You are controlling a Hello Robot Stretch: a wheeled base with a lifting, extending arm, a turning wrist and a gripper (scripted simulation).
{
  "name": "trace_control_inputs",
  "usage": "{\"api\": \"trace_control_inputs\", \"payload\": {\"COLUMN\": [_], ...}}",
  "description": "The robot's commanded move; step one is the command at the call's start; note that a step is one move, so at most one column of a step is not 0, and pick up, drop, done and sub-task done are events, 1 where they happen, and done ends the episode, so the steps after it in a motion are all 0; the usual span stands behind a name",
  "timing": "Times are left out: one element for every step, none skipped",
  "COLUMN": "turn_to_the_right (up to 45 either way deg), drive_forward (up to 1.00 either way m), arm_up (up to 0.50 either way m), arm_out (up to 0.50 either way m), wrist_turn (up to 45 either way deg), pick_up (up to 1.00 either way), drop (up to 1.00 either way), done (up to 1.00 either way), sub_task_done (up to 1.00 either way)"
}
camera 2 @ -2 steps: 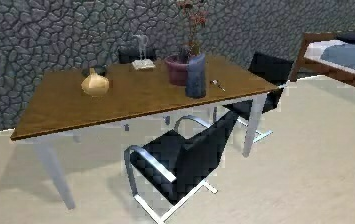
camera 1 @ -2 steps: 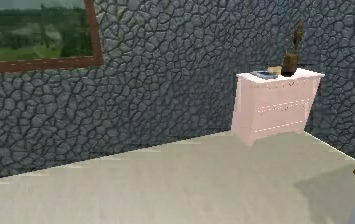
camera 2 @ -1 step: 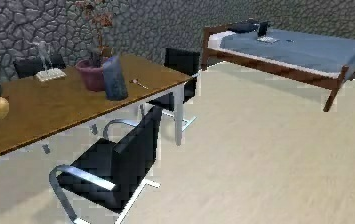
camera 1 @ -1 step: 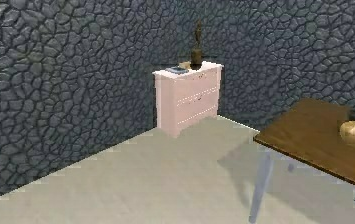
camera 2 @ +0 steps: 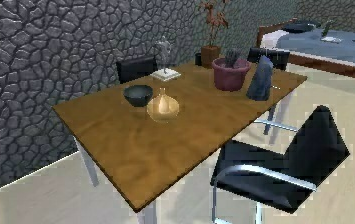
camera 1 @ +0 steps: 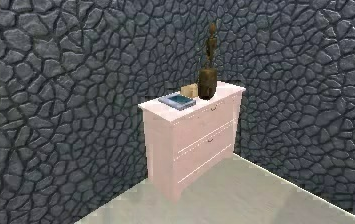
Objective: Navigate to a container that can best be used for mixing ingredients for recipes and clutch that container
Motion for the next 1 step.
{"api": "trace_control_inputs", "payload": {"turn_to_the_right": [6.0], "drive_forward": [0.00], "arm_up": [0.00], "arm_out": [0.00], "wrist_turn": [0.0], "pick_up": [0.00], "drop": [0.00], "done": [0.00], "sub_task_done": [0.00]}}
